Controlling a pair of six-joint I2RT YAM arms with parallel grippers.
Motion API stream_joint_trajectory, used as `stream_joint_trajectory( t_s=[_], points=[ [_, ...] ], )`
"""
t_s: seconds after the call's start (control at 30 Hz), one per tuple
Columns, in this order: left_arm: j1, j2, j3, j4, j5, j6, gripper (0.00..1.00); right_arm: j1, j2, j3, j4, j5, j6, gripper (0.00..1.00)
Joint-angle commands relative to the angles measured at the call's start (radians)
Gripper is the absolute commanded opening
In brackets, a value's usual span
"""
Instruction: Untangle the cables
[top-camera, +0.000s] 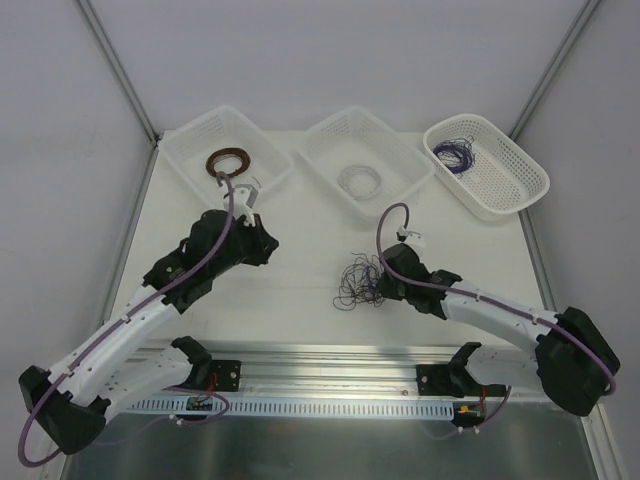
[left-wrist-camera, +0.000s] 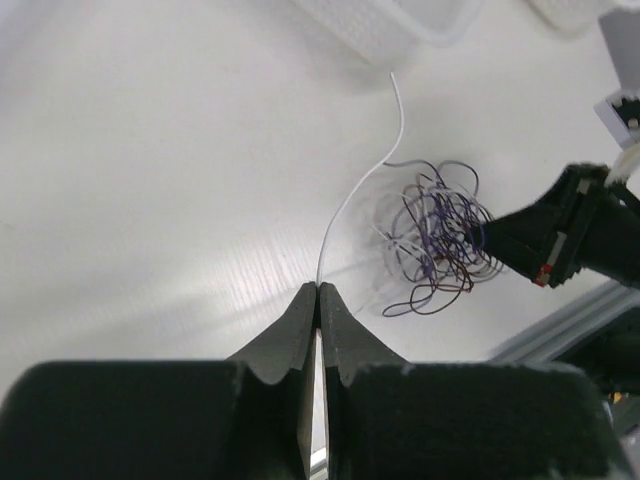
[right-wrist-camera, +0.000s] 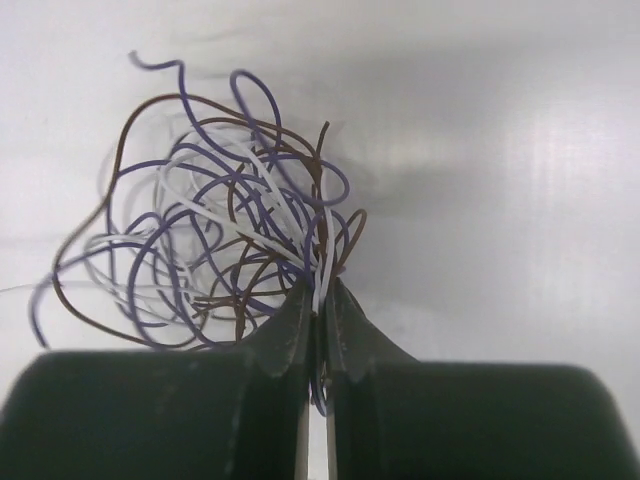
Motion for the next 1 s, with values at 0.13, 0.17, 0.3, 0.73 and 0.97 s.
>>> stream_joint_trajectory(
  t_s=[0.13, 0.17, 0.3, 0.73, 0.97],
  points=[
    [0.102, -0.136, 0.191, -0.238, -0.164, -0.018, 0.0, -0.108, -0.172, 0.002, -0.242, 0.137, -0.04, 0.01],
    [0.104, -0.141, 0.211, -0.261, -0.204, -0.004, 0.0, -0.12, -0.183, 0.002, -0.251, 0.137, -0.05, 0.01],
    [0.109, -0.148, 0.34, -0.384, -0.368, 0.04, 0.0, -0.181, -0.235, 0.001, -0.305, 0.136, -0.078, 0.01],
    [0.113, -0.132, 0.636, -0.608, -0.751, 0.139, 0.0, -0.323, -0.317, 0.019, -0.388, 0.075, -0.152, 0.02],
    [0.113, -0.119, 0.759, -0.657, -0.882, 0.225, 0.0, -0.372, -0.315, 0.025, -0.42, 0.07, -0.162, 0.02]
  ],
)
